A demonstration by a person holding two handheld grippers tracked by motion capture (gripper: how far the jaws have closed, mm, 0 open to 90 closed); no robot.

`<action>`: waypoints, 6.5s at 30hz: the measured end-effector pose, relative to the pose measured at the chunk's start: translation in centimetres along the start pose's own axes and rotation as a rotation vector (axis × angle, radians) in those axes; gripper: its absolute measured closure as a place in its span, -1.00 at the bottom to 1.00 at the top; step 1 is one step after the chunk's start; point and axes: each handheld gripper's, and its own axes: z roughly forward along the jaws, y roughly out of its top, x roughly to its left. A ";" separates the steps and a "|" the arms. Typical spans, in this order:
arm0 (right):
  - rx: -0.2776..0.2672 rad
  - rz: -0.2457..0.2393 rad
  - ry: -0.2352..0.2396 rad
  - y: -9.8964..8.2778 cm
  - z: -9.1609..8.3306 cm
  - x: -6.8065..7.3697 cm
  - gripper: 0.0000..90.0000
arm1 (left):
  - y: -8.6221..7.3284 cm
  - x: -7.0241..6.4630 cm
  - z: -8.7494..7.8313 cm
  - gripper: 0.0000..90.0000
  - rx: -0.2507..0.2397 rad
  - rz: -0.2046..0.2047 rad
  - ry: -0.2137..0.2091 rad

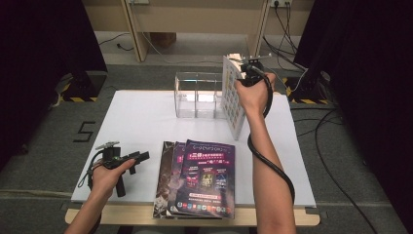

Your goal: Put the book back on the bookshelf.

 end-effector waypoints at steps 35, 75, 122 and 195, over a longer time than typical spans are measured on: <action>-0.092 0.062 -0.009 0.6 0.3 0.4 0.65 | 0.1 0.1 -0.1 -0.01 -0.007 -0.007 -0.003; -0.164 0.109 -0.032 2.7 2.3 -0.1 0.65 | 0.2 0.3 -0.2 -0.02 -0.013 -0.017 -0.001; -0.175 0.096 -0.046 1.5 4.5 -0.4 0.47 | -0.1 0.3 0.0 -0.01 0.003 -0.005 0.000; -0.138 0.099 0.026 -4.3 -1.4 0.9 0.23 | -1.0 -2.7 1.1 -0.02 0.052 0.081 -0.041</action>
